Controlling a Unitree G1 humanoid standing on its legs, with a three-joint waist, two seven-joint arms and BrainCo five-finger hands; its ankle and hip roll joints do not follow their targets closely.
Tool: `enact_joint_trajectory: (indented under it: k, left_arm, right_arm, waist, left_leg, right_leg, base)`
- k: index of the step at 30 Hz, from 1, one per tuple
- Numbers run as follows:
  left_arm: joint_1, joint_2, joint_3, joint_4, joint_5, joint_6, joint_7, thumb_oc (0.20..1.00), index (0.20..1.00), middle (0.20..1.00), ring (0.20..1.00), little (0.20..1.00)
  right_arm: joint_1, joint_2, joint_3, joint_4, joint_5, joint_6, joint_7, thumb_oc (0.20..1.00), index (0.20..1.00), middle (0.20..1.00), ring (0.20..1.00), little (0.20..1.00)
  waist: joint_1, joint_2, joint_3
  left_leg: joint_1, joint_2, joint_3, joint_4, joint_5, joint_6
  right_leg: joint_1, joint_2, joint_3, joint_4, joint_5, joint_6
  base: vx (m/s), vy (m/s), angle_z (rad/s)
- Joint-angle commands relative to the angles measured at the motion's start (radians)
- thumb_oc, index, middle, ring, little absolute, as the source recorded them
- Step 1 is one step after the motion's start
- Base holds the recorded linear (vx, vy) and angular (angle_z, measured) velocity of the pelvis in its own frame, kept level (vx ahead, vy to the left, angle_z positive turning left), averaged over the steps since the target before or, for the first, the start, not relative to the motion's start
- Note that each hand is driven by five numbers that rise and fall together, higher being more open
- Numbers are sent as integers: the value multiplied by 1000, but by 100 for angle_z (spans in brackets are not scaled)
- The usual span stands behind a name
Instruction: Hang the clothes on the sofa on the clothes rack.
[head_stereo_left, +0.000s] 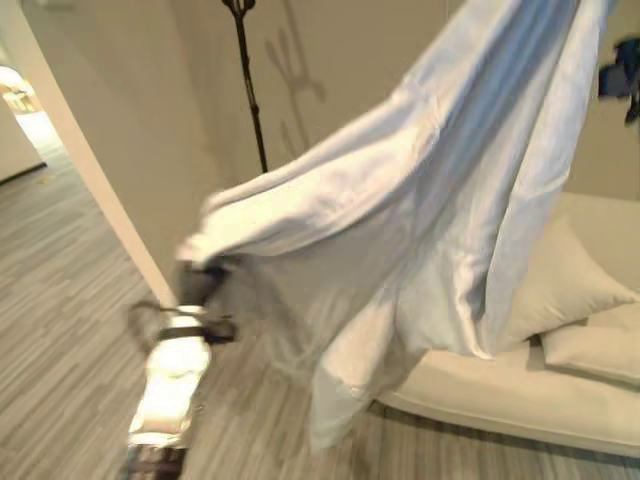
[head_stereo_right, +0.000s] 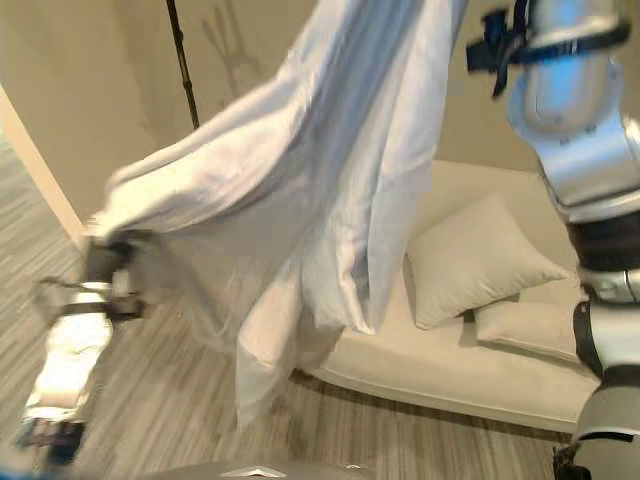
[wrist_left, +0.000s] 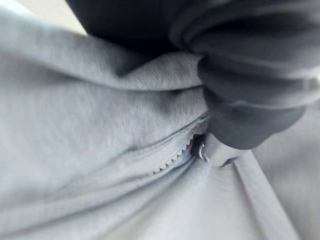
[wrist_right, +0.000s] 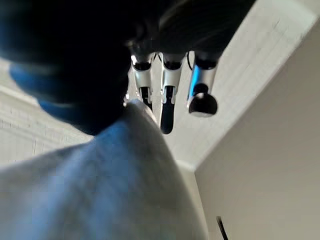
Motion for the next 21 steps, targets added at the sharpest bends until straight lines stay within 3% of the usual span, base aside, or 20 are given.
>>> enact_joint_trajectory:
  k: [1,5,8,11,12,14,15,19,20,21]
  left_arm:
    - [-53,94,90,-159,198,-109,143,200,200,200,200,200]
    - [-56,150,180,-190,292,-127,224,200,200,200,200,200]
    - [-72,181,181,-189,310,-138,261,200,200,200,200,200]
    - [-101,180,158,-175,301,-154,291,200,200,200,200,200]
    - [-118,172,131,-162,306,-159,305,200,200,200,200,200]
    - [-125,161,118,-156,305,-159,310,200,200,200,200,200]
    - [-137,141,98,-147,301,-160,310,200,200,200,200,200]
    - [-139,96,70,-142,300,-155,299,200,200,200,200,200]
    - [-139,82,58,-165,314,-153,275,200,200,200,200,200]
    - [-138,82,55,-167,315,-152,274,200,200,200,200,200]
  right_arm:
    - [37,20,-116,-38,3,-36,74,200,200,200,200,200]
    - [164,59,-183,-111,-11,-56,98,200,200,200,200,200]
    - [218,71,-220,-136,-16,-61,95,200,200,200,200,200]
    - [236,61,-225,-121,-21,-57,75,200,200,200,200,200]
    - [235,57,-218,-103,-28,-51,63,200,200,200,200,200]
    - [234,55,-214,-97,-31,-49,59,200,200,200,200,200]
    - [238,64,-213,-88,-44,-40,48,200,200,200,200,200]
    - [275,79,-240,-103,-88,-23,36,200,200,200,200,200]
    - [322,101,-271,-116,-113,-14,32,200,200,200,200,200]
    - [331,102,-277,-121,-114,-13,32,200,200,200,200,200]
  waist:
    - [35,-27,-23]
    - [36,-27,-26]
    - [37,-45,-26]
    - [40,-55,-7]
    - [34,-54,-1]
    - [32,-48,1]
    - [31,-39,4]
    - [30,-6,8]
    - [24,13,1]
    - [25,10,-1]
  left_leg:
    - [-8,40,-33,192,-73,-75]
    - [11,56,-31,116,-48,-81]
    - [10,69,-41,71,-4,-91]
    - [-17,122,-104,42,56,-108]
    - [-18,159,-152,-1,105,-119]
    - [-16,179,-175,-27,135,-126]
    - [-21,214,-206,-65,169,-138]
    - [-38,222,-245,-110,188,-151]
    - [-41,193,-254,-104,122,-147]
    - [-44,190,-256,-97,115,-144]
  right_leg:
    - [193,57,-26,-326,122,69]
    - [181,55,-31,-318,136,83]
    - [167,42,-37,-308,142,94]
    - [149,1,-45,-296,148,108]
    - [143,-24,-49,-293,150,123]
    - [140,-34,-51,-291,151,129]
    - [135,-63,-51,-290,157,141]
    - [133,-110,-62,-268,177,165]
    - [138,-148,-53,-256,182,181]
    - [139,-153,-54,-254,182,185]
  base:
    - [39,40,3]
    - [7,54,3]
    - [-30,104,6]
    - [-76,241,11]
    - [-30,387,14]
    - [-7,332,17]
    - [15,260,17]
    - [31,421,6]
    - [57,441,10]
    - [124,444,18]
